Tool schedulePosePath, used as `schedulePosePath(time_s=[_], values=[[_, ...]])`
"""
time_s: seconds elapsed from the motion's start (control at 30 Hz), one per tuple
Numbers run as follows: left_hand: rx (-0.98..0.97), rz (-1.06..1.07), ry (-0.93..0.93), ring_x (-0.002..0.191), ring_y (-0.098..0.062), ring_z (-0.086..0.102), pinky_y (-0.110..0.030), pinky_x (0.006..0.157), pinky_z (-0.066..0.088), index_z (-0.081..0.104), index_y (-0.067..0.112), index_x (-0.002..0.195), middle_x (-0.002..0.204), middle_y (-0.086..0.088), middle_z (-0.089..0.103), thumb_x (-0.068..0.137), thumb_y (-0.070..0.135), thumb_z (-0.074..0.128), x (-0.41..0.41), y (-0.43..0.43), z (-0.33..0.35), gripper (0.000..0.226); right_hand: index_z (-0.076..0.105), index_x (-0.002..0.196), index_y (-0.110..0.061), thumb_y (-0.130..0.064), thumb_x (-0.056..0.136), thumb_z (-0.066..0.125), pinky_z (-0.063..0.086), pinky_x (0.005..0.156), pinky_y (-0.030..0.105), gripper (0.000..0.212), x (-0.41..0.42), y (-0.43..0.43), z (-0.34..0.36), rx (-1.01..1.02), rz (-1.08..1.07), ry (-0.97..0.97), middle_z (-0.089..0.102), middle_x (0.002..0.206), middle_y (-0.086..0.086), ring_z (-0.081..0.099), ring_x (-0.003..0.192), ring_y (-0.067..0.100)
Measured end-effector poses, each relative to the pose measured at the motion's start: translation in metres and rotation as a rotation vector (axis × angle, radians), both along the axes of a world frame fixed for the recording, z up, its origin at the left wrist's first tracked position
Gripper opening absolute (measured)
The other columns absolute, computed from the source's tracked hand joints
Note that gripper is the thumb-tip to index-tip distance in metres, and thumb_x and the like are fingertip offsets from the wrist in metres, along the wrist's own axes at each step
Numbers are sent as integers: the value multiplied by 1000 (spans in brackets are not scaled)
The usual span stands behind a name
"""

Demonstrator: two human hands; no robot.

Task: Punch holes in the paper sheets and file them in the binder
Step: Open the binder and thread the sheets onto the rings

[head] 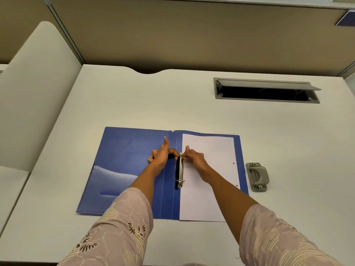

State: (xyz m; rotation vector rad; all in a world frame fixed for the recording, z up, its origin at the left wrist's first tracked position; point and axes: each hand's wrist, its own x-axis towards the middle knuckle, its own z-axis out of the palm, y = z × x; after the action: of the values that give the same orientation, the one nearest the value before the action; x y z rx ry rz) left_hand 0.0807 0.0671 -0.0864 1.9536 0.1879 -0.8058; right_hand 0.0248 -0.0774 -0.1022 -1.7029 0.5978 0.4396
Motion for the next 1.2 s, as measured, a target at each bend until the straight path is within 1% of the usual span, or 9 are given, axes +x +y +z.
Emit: schedulePosePath(time_s=[0.17,0.23,0.33,0.43,0.57,0.77,0.9,1.07,1.2], values=[[-6,12,-18,105,-5,49,-24,88,23,69,24,70,91,6,71,72,88,3,-1,0,-8,92,56,56,-30,-65,88,34,29,107,48,52,-1,0,1,-36,44,-45,55,85,-3,43,106,25],[55,15,-55,103,-7,48,-23,86,24,70,23,82,99,2,67,75,87,4,-1,0,-6,93,65,67,-34,-59,91,39,34,103,41,44,-6,-3,3,-26,71,-99,59,90,-5,48,111,25],[80,1,-114,93,-5,44,-19,82,26,75,19,87,89,9,60,93,66,9,-5,-1,2,81,70,96,-16,-37,97,47,39,89,23,31,-14,-10,14,108,31,-182,65,103,-2,57,99,12],[232,-89,-235,113,-17,33,-39,105,20,71,38,89,107,6,48,95,62,13,-16,-1,5,62,64,110,-16,-27,96,52,43,90,22,22,-26,-17,18,-7,5,-317,65,111,-5,59,102,6],[290,-148,-459,128,-23,34,-38,111,13,54,36,123,130,2,45,99,49,28,-42,8,-7,38,57,119,-28,-21,91,60,43,101,28,28,-70,-26,10,-248,-76,-433,56,120,-9,51,114,6],[341,-289,-554,147,-20,5,-37,118,0,12,23,152,159,3,12,72,85,6,-107,30,-20,101,31,143,-21,-38,83,67,26,113,32,72,-150,-35,-3,-590,-95,-236,30,148,-3,27,135,13],[487,-400,-629,147,-19,-12,-29,113,-21,-15,14,147,156,5,-14,68,90,-1,-141,29,-37,110,15,149,-16,-44,78,71,22,117,40,94,-179,-30,-1,-625,-166,-86,18,156,5,18,143,23],[633,-470,-502,147,-21,-10,-38,115,-13,1,10,151,155,-12,21,81,82,15,-149,22,-43,102,8,149,-15,-49,66,79,25,114,42,115,-191,-28,7,-594,-213,61,16,156,5,18,144,25],[655,-485,-480,147,-21,-13,-40,117,-14,20,2,148,153,-15,29,81,81,16,-148,19,-43,103,11,147,-11,-44,59,84,25,113,43,120,-187,-31,13,-581,-272,120,17,152,9,18,141,28]])
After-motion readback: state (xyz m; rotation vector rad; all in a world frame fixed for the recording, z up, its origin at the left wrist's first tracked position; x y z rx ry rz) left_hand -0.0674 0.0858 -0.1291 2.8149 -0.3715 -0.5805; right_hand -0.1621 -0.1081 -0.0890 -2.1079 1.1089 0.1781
